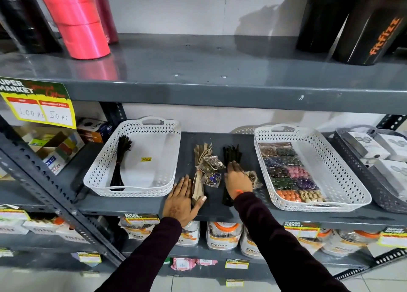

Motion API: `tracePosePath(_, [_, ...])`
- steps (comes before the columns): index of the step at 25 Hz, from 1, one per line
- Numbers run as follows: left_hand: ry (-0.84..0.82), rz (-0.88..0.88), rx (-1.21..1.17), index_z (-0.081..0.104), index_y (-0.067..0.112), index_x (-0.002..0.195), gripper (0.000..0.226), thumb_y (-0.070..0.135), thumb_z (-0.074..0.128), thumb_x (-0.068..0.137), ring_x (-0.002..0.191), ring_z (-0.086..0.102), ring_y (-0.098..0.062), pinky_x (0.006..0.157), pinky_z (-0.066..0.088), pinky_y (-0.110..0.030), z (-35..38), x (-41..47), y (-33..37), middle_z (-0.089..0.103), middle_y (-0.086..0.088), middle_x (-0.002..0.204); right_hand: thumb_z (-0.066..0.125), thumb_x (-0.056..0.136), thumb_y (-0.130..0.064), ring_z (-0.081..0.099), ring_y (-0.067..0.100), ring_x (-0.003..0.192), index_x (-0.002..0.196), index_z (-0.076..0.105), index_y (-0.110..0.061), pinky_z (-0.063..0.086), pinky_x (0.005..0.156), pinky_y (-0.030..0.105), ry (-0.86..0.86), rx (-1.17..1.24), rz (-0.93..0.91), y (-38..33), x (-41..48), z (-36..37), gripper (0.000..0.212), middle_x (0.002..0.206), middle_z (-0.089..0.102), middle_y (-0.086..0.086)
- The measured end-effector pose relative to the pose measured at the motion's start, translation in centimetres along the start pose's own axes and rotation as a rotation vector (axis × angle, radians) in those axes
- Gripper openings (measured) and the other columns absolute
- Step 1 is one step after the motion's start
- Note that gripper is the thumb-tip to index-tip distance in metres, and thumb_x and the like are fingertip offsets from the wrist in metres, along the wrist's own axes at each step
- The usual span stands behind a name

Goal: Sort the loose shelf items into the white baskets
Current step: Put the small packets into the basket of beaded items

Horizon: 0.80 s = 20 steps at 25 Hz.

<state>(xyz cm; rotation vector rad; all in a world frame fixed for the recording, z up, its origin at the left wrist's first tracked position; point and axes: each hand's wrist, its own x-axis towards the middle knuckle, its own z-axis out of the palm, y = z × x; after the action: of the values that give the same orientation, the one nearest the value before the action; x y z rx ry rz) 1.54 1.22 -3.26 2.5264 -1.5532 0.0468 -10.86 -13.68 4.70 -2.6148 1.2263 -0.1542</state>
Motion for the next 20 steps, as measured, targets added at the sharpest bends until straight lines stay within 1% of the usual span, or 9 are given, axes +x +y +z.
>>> tracePosePath(4, [-0.001,0.001,0.036,0.046,0.001,0.136,0.103,0.069,-0.012,0.085,0.145,-0.001,-0.017,0.117,0.002,-0.033,-0.1,0.3,0.2,0.009,-0.008,0.159,0.045,0.097,-0.011,0.03,0.029,0.143,0.148,0.024,-0.004,0.032,0.116,0.036,-0.197,-0.07,-0.161,-2.9,3.3,0.0,0.055,0.157,0.026,0.015])
tracePosePath(7, [0.018,-0.006,-0.014,0.031,0.002,0.144,0.103,0.071,-0.013,0.082,0.145,0.003,-0.018,0.116,0.0,-0.03,-0.9,0.0,0.5,0.011,-0.009,0.159,0.042,0.094,0.004,0.053,0.034,0.126,0.133,0.047,-0.002,0.047,0.101,0.041,-0.159,-0.163,-0.109,-3.5,3.8,-1.0,0.039,0.138,0.053,0.02])
tracePosePath(10, [0.007,0.0,-0.006,0.06,0.0,0.122,0.092,0.066,0.003,0.093,0.139,0.028,-0.024,0.112,0.014,-0.033,-1.4,-0.3,0.6,0.036,-0.014,0.149,0.046,0.091,0.007,0.071,0.033,0.097,0.12,0.06,-0.004,0.059,0.077,0.038,0.103,-0.203,-0.062,-2.8,2.7,-2.0,0.033,0.11,0.072,0.017])
tracePosePath(12, [-0.012,-0.022,-0.019,0.054,-0.003,0.127,0.088,0.065,0.008,0.094,0.136,0.035,-0.026,0.109,0.019,-0.034,-1.3,-0.2,0.4,0.043,-0.016,0.145,0.064,0.077,0.005,0.076,0.031,0.074,0.114,0.066,-0.006,0.062,0.057,0.034,0.378,-0.197,-0.038,-0.7,2.0,-2.2,0.039,0.097,0.077,0.017])
tracePosePath(13, [-0.02,-0.029,-0.03,0.048,-0.003,0.132,0.089,0.066,0.007,0.094,0.137,0.034,-0.026,0.109,0.019,-0.034,-1.2,-0.2,0.4,0.043,-0.016,0.145,0.071,0.073,0.002,0.076,0.032,0.081,0.119,0.065,-0.006,0.063,0.062,0.037,0.432,-0.17,-0.003,0.7,1.9,-2.1,0.047,0.108,0.075,0.02])
tracePosePath(14, [-0.019,-0.031,-0.035,0.045,-0.003,0.135,0.09,0.066,0.005,0.093,0.138,0.032,-0.025,0.11,0.02,-0.034,-1.0,-0.2,0.3,0.041,-0.015,0.146,0.073,0.076,-0.003,0.071,0.033,0.103,0.129,0.057,-0.005,0.06,0.08,0.04,0.348,-0.126,0.052,1.9,1.8,-1.7,0.056,0.128,0.064,0.02])
tracePosePath(16, [0.007,-0.019,-0.019,0.044,-0.003,0.136,0.094,0.068,0.001,0.091,0.14,0.026,-0.023,0.113,0.021,-0.035,-0.8,-0.2,0.3,0.035,-0.014,0.15,0.058,0.091,-0.01,0.045,0.032,0.135,0.139,0.043,-0.004,0.043,0.11,0.042,0.158,-0.134,0.092,3.5,1.6,0.1,0.051,0.149,0.042,0.017])
tracePosePath(18, [0.002,-0.011,-0.007,0.04,-0.002,0.139,0.097,0.07,-0.003,0.089,0.143,0.019,-0.022,0.115,0.017,-0.035,-0.7,-0.2,0.2,0.029,-0.013,0.153,0.041,0.098,-0.012,0.034,0.032,0.141,0.138,0.041,0.0,0.029,0.118,0.044,0.055,-0.17,0.116,3.8,1.4,2.1,0.042,0.148,0.042,0.019])
tracePosePath(20, [0.022,-0.01,-0.004,0.038,-0.002,0.14,0.097,0.07,-0.003,0.089,0.142,0.02,-0.022,0.114,0.014,-0.033,-0.7,-0.2,0.2,0.03,-0.013,0.153,0.039,0.1,-0.019,0.03,0.031,0.143,0.14,0.038,-0.001,0.021,0.121,0.044,0.055,-0.15,0.149,3.3,1.6,2.6,0.044,0.148,0.041,0.017])
